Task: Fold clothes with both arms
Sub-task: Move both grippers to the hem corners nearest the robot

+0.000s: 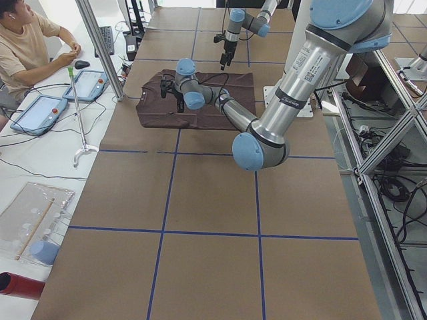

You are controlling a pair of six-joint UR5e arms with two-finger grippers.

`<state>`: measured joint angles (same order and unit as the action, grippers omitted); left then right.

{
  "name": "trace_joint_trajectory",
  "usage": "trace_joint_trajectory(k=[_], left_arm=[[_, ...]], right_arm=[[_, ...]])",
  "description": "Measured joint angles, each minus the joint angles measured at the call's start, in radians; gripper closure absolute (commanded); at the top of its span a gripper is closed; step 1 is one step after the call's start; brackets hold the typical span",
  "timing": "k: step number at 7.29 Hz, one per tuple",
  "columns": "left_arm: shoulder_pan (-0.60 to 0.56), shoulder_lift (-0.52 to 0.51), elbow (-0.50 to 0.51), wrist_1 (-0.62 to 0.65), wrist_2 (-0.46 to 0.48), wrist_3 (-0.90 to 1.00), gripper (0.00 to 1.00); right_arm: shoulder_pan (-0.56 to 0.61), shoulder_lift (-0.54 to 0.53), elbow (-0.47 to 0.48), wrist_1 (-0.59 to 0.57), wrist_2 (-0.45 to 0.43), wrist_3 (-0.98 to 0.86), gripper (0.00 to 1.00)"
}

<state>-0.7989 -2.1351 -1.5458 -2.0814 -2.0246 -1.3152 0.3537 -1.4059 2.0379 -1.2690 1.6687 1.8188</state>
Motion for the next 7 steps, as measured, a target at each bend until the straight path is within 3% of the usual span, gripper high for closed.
trace_joint_trajectory(k=[2, 4, 7], left_arm=[[0.001, 0.017, -0.020, -0.002, -0.005, -0.014, 0.27], [0.001, 0.021, -0.023, -0.003, -0.006, -0.018, 0.27], [0.002, 0.022, -0.023, -0.003, -0.004, -0.019, 0.27]], right_arm=[[-0.162, -0.105, 0.088, -0.047, -0.106, 0.157, 0.09], [-0.278, -0.170, 0.113, -0.057, -0.207, 0.294, 0.14], [-0.328, -0.175, 0.095, -0.066, -0.264, 0.368, 0.21]])
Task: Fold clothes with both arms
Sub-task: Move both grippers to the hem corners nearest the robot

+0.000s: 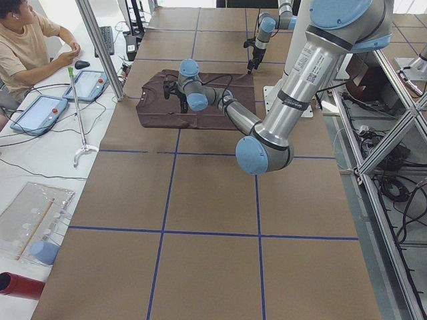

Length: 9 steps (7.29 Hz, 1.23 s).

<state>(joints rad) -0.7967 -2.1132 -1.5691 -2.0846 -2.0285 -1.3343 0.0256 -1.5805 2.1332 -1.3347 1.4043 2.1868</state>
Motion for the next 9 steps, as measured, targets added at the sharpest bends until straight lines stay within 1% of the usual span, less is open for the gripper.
trace_joint_trajectory(k=[1, 2, 3, 5, 7, 8, 9], left_arm=[[0.000, 0.000, 0.001, 0.000, 0.000, 0.001, 0.27], [0.000, 0.001, 0.003, 0.000, 0.000, 0.001, 0.27], [0.000, 0.001, 0.004, 0.000, 0.001, 0.002, 0.27], [0.000, 0.006, 0.002, -0.001, 0.001, 0.003, 0.27], [0.000, 0.009, -0.012, 0.002, 0.000, 0.000, 0.27], [0.004, 0.024, -0.045, 0.004, 0.000, -0.021, 0.27], [0.024, 0.069, -0.114, 0.006, 0.002, -0.062, 0.27]], right_arm=[[-0.003, 0.002, -0.014, 0.000, -0.002, 0.003, 0.38], [-0.002, 0.003, -0.019, 0.000, -0.003, 0.003, 0.70], [-0.002, 0.005, -0.020, 0.000, -0.003, 0.004, 1.00], [-0.002, 0.006, -0.020, 0.000, -0.003, 0.004, 1.00], [0.003, 0.006, 0.005, 0.000, 0.004, 0.001, 1.00], [0.008, 0.004, 0.028, 0.000, 0.012, 0.001, 1.00], [0.012, 0.001, 0.044, -0.001, 0.018, 0.004, 1.00]])
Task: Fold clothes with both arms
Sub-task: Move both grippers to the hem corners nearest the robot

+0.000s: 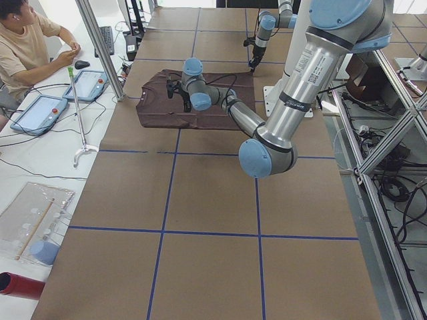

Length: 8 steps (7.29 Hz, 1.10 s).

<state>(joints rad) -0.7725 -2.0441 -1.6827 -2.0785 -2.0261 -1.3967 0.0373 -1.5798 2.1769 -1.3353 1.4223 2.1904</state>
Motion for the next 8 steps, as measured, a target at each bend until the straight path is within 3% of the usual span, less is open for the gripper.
trace_joint_trajectory(k=[2, 4, 6, 8], left_arm=[[0.138, 0.178, -0.227, 0.004, 0.088, -0.129, 0.27], [0.362, 0.337, -0.378, 0.019, 0.283, -0.300, 0.27], [0.513, 0.363, -0.392, 0.089, 0.396, -0.400, 0.27], [0.578, 0.364, -0.364, 0.112, 0.421, -0.422, 0.28]], right_arm=[[0.001, -0.001, 0.009, 0.000, 0.004, -0.001, 1.00], [0.001, -0.001, 0.011, 0.000, 0.009, -0.007, 1.00], [0.003, 0.000, 0.013, 0.001, 0.010, -0.011, 1.00], [0.004, 0.001, 0.014, 0.001, 0.010, -0.012, 1.00]])
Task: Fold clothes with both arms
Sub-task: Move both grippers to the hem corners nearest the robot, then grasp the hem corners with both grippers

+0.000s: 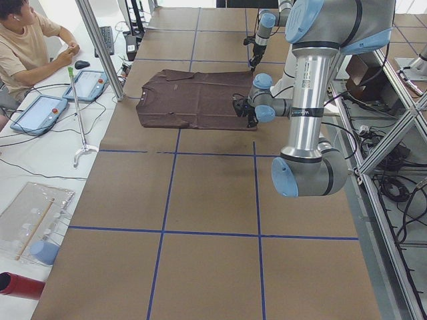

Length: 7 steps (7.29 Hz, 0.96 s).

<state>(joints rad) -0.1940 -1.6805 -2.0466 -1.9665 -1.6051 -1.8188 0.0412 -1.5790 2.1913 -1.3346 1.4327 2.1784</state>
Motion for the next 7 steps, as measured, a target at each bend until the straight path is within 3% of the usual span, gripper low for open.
trace_joint_trajectory(k=[2, 3, 4, 7], left_arm=[[0.023, 0.001, 0.017, 0.004, 0.001, -0.002, 0.31], [0.032, 0.001, 0.019, 0.004, 0.000, -0.002, 0.40], [0.041, 0.002, 0.020, 0.004, -0.001, -0.002, 0.43], [0.062, 0.005, 0.019, 0.009, -0.002, -0.003, 0.45]], right_arm=[[0.002, 0.001, 0.002, 0.000, 0.000, 0.000, 1.00], [0.005, 0.002, 0.004, 0.000, 0.000, 0.000, 1.00], [0.008, 0.002, 0.007, 0.000, 0.000, 0.000, 1.00], [0.012, 0.002, 0.008, 0.000, 0.000, 0.001, 1.00]])
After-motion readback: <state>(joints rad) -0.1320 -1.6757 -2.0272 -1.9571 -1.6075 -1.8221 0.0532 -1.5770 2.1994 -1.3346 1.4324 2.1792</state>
